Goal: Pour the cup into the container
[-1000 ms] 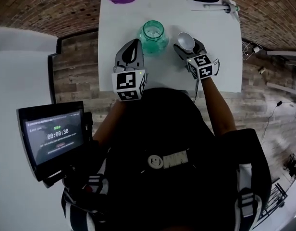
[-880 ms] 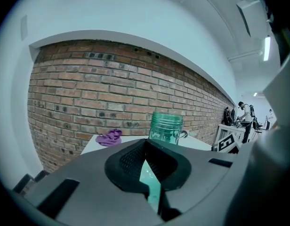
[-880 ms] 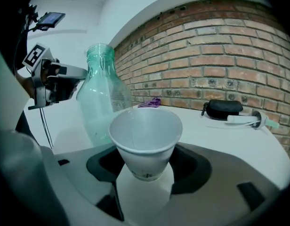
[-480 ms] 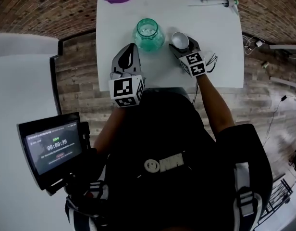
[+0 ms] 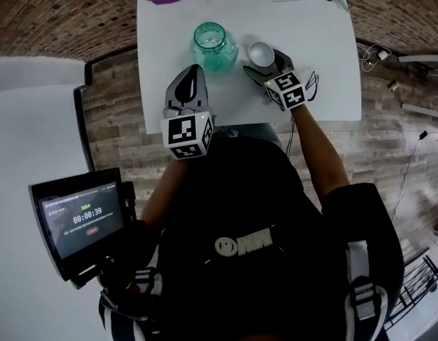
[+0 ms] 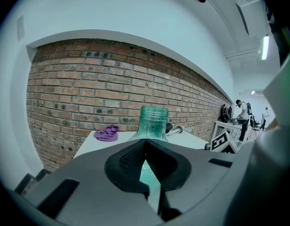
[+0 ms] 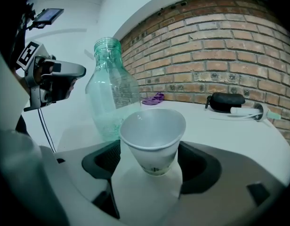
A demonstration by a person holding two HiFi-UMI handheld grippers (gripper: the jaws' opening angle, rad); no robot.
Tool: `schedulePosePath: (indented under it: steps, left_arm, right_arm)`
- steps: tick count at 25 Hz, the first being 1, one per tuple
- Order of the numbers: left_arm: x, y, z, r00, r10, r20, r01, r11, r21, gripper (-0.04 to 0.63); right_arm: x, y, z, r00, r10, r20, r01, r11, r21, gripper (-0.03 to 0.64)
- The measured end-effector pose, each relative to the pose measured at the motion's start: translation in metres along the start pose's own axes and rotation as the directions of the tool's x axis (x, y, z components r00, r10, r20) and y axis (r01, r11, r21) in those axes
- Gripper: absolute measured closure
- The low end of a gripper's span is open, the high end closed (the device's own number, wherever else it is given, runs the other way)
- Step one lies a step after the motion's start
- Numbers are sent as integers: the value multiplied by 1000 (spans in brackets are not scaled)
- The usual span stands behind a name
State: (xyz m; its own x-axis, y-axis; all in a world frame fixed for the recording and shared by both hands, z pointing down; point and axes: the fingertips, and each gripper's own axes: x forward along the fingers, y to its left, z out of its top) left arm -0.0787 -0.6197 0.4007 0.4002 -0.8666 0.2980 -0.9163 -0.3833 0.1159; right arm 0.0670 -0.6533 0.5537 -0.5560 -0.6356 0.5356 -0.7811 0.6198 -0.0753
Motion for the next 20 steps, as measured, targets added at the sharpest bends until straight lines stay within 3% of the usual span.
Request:
schedulePosePath:
  steps: [5, 12, 13, 19, 20]
  left_arm:
    - [-4, -1, -4, 1000, -8, -10, 8, 1000, 4, 595]
    - [-8, -5, -7, 999, -32, -20, 32, 999, 12, 595]
    - [-8, -6, -6, 999, -34, -20, 34, 999, 16, 595]
    - [-16, -9, -13, 998, -40, -46, 41, 999, 19, 595]
    - [-17, -10, -14, 998, -39, -53, 40, 999, 19, 595]
  right_arm:
    - [-21, -5, -2, 1000, -24, 21, 23, 1000, 17, 255]
    - [-65, -13, -1, 991, -120, 65, 118, 992, 34, 262]
    - [-72, -11, 4, 987, -135, 88, 132, 991, 29, 280]
    - [-114, -11, 46, 934, -261, 245, 238, 964, 120, 606]
    - [-118, -9, 53, 929, -259, 264, 230, 964, 137, 609]
